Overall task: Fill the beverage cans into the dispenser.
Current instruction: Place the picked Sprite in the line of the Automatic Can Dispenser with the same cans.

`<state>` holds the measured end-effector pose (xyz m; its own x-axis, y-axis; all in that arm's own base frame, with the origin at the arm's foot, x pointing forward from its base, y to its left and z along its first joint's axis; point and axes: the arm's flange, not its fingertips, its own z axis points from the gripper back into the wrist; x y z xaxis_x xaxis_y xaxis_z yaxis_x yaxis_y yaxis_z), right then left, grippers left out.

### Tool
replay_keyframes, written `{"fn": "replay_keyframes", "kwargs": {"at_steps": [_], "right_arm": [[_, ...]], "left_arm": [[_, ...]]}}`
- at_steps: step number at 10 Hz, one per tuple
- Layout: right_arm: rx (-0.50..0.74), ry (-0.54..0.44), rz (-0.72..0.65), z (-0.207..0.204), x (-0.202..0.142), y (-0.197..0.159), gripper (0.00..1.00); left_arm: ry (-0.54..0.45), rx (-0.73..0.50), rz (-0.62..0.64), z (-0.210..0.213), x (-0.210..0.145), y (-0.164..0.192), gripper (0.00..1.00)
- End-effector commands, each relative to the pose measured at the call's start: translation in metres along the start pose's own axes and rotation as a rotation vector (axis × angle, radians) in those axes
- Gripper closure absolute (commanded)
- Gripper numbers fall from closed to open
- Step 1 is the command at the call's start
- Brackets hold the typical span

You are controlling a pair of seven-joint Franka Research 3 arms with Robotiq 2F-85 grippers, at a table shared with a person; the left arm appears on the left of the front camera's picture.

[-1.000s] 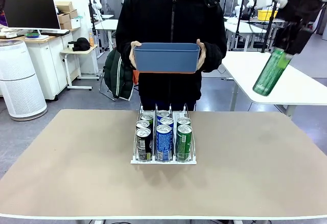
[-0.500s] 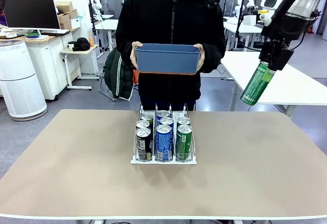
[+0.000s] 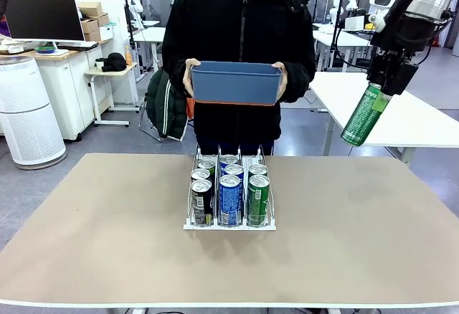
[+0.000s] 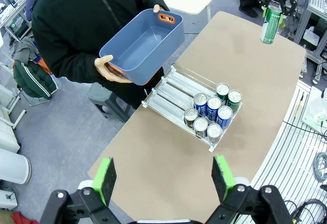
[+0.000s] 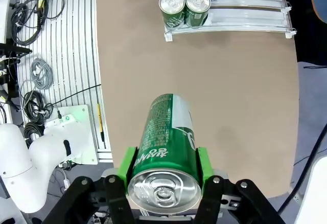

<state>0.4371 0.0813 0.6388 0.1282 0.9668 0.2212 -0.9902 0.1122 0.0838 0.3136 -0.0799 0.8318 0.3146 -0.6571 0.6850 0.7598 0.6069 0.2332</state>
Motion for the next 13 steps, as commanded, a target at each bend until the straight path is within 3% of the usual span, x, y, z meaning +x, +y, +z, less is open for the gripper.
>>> {"fn": "replay_keyframes", "kwargs": {"at_steps": [1,5,7,11,13], "right_arm": [[0.002,-0.018,-0.008,-0.014,0.005,0.012,0.42],[-0.051,-0.112,-0.224,-0.051,0.021,0.074,0.42],[-0.083,-0.111,-0.304,-0.064,0.029,0.095,0.42],[-0.061,-0.039,-0.291,-0.1,0.057,0.131,0.42],[-0.099,-0.027,-0.267,-0.129,0.075,0.126,0.42]], "left_arm": [[-0.003,0.005,0.002,-0.001,-0.001,0.001,0.0],[-0.003,0.005,0.002,-0.001,-0.001,0.001,0.0],[-0.003,0.005,0.002,-0.001,-0.001,0.001,0.0],[-0.003,0.005,0.002,-0.001,-0.001,0.001,0.0],[-0.003,0.005,0.002,-0.001,-0.001,0.001,0.0]]}}
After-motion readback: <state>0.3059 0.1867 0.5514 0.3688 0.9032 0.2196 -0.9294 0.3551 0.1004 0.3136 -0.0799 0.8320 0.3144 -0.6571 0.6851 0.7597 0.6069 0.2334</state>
